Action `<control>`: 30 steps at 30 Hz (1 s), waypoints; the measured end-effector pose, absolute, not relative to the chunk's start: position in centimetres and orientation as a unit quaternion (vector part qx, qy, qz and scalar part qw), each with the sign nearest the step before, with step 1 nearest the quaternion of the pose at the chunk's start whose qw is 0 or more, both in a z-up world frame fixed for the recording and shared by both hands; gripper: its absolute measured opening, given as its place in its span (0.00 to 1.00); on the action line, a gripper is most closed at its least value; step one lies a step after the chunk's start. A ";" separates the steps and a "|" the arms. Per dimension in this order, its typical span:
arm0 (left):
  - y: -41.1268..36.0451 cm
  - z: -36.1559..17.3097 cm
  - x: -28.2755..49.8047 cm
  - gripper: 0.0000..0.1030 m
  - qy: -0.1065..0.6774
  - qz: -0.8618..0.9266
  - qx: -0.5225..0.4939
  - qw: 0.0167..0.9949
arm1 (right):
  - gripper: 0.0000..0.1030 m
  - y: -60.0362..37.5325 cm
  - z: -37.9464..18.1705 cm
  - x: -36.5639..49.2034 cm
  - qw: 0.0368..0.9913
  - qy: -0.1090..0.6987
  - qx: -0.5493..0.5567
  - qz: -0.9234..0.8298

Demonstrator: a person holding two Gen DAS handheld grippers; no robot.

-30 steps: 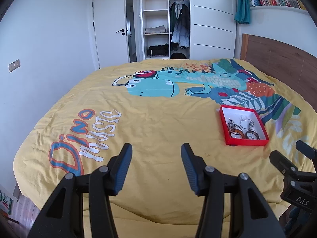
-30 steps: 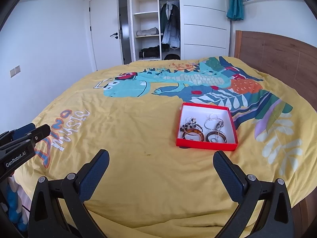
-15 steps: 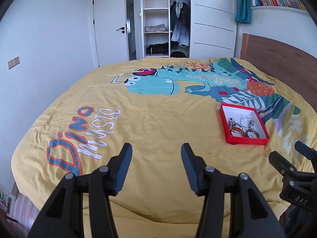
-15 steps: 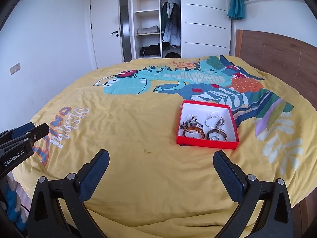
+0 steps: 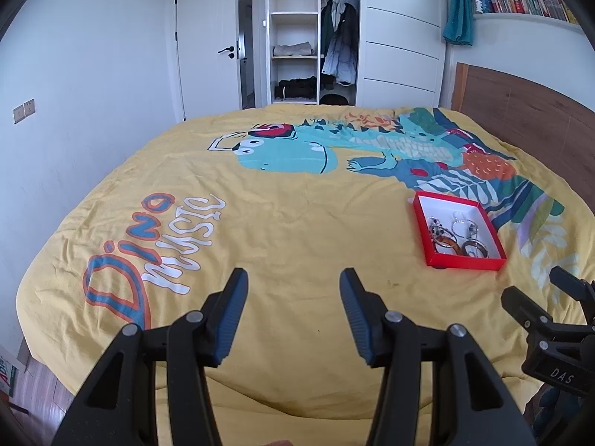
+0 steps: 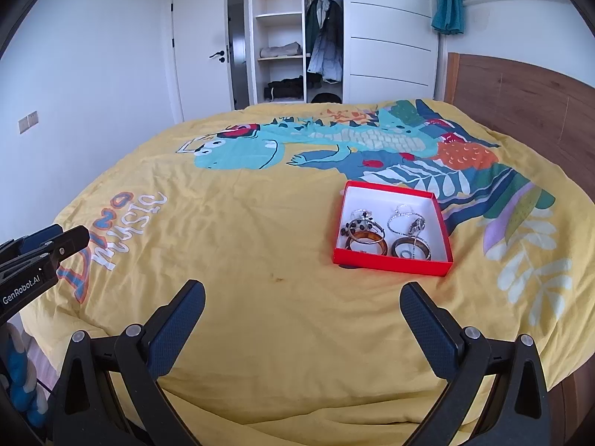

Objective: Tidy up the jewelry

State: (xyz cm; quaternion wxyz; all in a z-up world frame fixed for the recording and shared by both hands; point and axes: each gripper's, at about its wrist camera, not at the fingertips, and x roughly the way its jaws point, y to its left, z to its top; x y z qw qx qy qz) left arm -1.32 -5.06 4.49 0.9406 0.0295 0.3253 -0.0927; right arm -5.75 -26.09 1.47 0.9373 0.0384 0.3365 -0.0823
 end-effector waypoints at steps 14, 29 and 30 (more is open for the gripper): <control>-4.5 3.7 -1.1 0.54 0.329 -0.091 0.026 0.939 | 1.00 -26.1 1.1 -5.7 0.935 0.341 0.036 -0.085; -4.4 3.2 -1.5 0.54 0.332 -0.088 0.023 0.939 | 1.00 -26.2 0.6 -5.8 0.934 0.343 0.039 -0.087; -4.4 3.2 -1.5 0.54 0.332 -0.087 0.024 0.939 | 1.00 -26.2 0.6 -5.9 0.934 0.344 0.039 -0.087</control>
